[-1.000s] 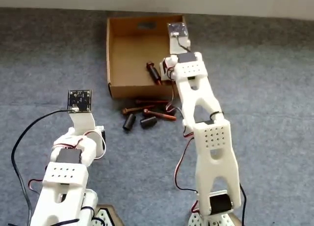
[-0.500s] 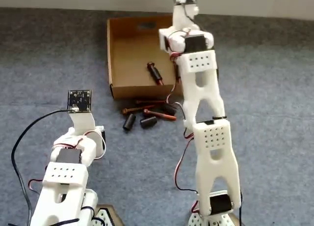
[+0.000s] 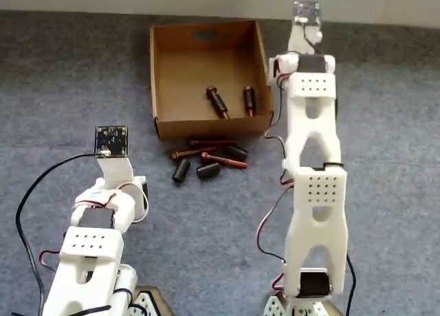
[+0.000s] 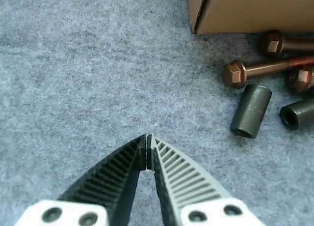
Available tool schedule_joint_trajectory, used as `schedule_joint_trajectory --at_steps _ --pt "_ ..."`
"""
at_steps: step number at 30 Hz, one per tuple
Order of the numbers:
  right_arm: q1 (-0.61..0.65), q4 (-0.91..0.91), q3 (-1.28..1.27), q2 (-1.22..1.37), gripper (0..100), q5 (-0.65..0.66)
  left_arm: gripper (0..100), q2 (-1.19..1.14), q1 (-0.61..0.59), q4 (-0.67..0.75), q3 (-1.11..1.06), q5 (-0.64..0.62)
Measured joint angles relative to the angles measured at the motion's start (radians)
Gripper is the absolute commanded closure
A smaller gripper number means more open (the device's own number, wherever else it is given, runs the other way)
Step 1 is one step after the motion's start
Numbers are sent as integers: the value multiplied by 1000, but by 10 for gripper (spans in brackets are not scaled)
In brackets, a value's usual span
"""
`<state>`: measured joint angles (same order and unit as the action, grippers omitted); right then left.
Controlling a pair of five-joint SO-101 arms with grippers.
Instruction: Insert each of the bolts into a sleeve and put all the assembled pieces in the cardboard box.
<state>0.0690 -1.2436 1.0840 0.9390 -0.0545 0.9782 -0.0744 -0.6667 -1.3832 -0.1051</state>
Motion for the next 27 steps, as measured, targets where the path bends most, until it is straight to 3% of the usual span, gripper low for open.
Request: schedule_joint_trajectory --at_steps 27 --pt "127 -14 -63 -8 991 -2 955 0 0 0 0 0"
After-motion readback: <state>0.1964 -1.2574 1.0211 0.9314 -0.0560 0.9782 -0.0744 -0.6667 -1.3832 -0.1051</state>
